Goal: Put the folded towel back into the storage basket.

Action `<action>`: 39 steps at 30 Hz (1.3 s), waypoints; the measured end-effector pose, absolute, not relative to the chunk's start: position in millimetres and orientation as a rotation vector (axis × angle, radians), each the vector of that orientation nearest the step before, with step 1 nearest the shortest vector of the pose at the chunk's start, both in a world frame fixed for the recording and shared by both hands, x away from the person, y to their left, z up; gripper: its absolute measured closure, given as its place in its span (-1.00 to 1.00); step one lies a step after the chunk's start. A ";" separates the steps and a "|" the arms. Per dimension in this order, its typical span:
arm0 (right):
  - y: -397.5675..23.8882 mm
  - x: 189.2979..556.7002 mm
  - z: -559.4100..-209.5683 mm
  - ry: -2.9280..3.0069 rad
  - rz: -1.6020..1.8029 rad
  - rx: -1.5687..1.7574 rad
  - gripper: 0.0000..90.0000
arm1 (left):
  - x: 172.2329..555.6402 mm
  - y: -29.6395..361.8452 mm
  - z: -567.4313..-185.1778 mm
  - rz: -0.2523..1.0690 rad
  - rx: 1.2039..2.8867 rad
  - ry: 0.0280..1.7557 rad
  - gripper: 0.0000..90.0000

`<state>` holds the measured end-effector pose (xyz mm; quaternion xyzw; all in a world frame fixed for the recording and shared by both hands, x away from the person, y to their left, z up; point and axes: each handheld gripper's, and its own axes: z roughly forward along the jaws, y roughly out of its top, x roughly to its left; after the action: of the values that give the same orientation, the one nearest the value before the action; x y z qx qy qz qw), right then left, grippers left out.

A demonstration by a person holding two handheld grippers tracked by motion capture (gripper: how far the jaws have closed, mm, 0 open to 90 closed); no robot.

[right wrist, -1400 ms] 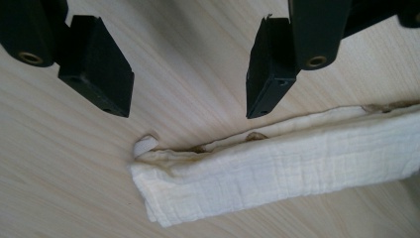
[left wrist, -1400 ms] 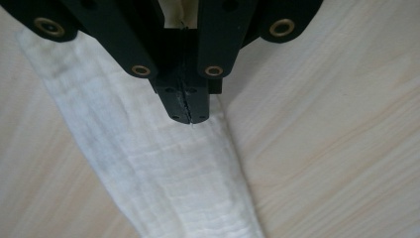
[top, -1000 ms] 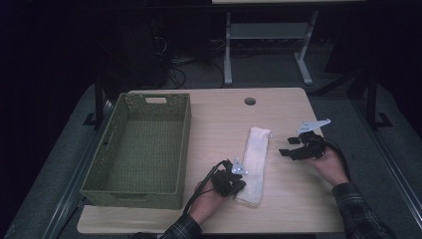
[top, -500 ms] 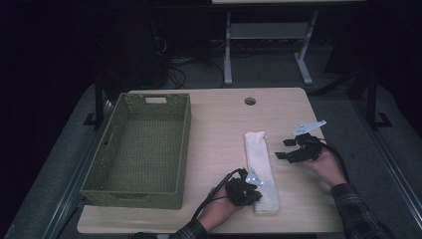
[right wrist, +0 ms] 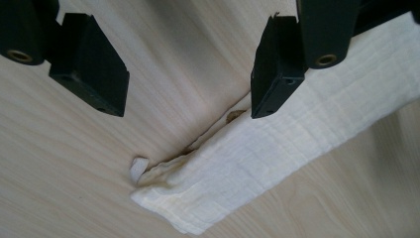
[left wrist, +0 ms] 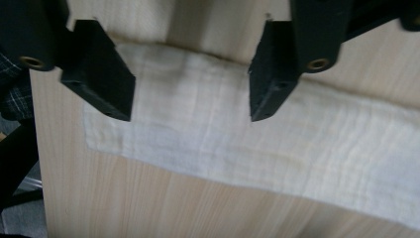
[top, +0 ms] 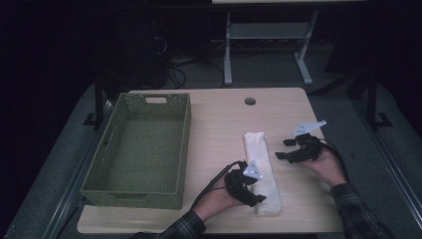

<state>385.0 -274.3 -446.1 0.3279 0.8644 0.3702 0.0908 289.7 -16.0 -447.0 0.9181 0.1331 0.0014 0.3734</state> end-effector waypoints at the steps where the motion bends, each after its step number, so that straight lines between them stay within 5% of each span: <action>1: -274.5 385.4 -446.5 2.569 1.098 0.969 -0.32 | 292.1 -18.0 -446.7 -0.004 2.358 0.319 -0.33; 8: -275.3 385.9 -446.4 2.558 1.098 0.981 -0.32 | 304.6 -29.0 -448.1 0.034 2.372 0.270 -0.59; 31: -279.6 386.9 -446.9 2.545 1.092 0.970 -0.31 | 312.9 -40.0 -472.0 0.046 2.390 0.203 -0.69; 33: -278.7 386.5 -446.9 2.547 1.094 0.976 -0.31 | 313.6 -37.6 -469.1 0.052 2.388 0.206 -0.53; 39: -278.4 386.6 -447.1 2.565 1.108 0.959 -0.31 | 316.5 -30.3 -465.4 0.037 2.377 0.217 0.50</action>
<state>386.6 -278.4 -447.1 0.3231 0.8645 0.3735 0.0934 316.5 -30.3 -465.4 0.9258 0.0843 0.0145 0.3681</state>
